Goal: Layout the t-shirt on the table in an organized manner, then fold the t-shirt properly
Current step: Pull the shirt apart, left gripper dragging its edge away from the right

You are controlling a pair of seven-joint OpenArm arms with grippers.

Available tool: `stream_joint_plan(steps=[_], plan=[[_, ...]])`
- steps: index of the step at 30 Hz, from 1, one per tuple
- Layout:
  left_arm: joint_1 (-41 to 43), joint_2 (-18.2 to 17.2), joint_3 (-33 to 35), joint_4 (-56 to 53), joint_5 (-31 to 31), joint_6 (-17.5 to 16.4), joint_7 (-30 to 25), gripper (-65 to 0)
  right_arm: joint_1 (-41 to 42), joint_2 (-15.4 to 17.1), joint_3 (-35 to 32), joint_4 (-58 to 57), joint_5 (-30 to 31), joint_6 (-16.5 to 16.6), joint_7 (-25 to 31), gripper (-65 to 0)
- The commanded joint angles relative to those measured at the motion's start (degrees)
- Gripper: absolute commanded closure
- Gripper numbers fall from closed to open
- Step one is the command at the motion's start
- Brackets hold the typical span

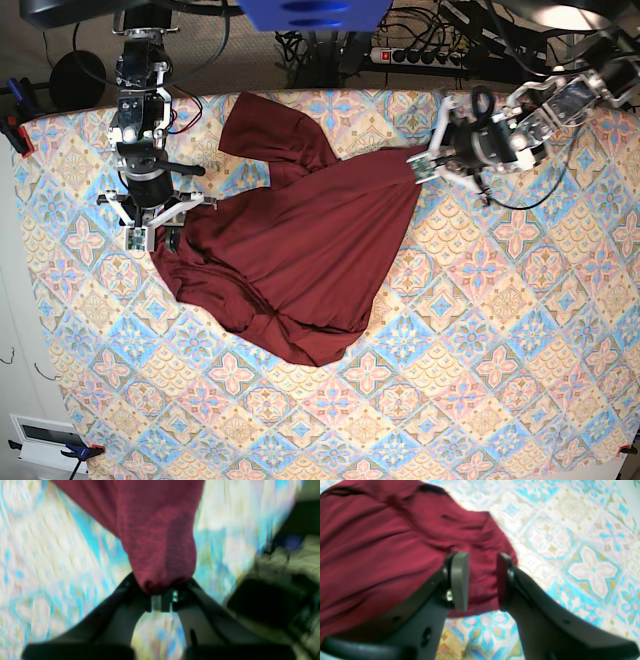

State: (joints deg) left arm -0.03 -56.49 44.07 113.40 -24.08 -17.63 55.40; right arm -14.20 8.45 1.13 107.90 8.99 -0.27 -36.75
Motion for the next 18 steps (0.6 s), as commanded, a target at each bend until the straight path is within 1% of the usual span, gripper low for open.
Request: stream_joint_plan(steps=[1,4,6,8,10,13,15,16,18], plan=[[-0.19,-3.69,-0.51,0.75,0.12,0.18,0.21,0.0,1.23,0.39,0.06,1.16,0.02,0.14,1.81,-18.4],[0.34,-8.52,-0.51,0.22,1.35,0.18,0.21,0.0,1.49,0.48,0.06,1.16,0.10,0.14,1.37,-19.1],[1.48,-11.33,-0.51,-0.13,3.55,0.18,0.21,0.0,1.58,0.48,0.06,1.16,0.10,0.14,-1.27,-21.8],[2.01,-12.83,-0.51,-0.13,6.01,0.18,0.21,0.0,2.81,0.48,-0.11,1.16,0.10,0.14,-3.12,-22.9],[1.92,-13.62,-0.60,-0.39,8.21,0.18,0.21,0.0,4.83,0.48,-1.87,1.16,0.10,0.14,-3.91,-22.9],[1.40,-13.36,-0.95,-2.42,9.70,0.26,0.30,0.0,7.56,0.48,-4.95,1.16,0.10,0.14,-4.08,-22.9],[1.31,-13.09,-2.18,-3.12,9.00,0.26,0.21,0.0,8.88,0.48,-6.71,1.16,0.10,0.23,-4.17,-23.2],[1.31,-12.21,-3.68,-3.12,8.47,0.26,0.21,0.0,9.14,0.48,-7.50,1.16,0.10,0.23,-4.17,-23.2],[1.57,-9.31,-8.34,-3.03,6.45,0.26,0.30,0.0,9.67,0.48,-8.82,0.54,0.10,0.23,-4.26,-23.2]])
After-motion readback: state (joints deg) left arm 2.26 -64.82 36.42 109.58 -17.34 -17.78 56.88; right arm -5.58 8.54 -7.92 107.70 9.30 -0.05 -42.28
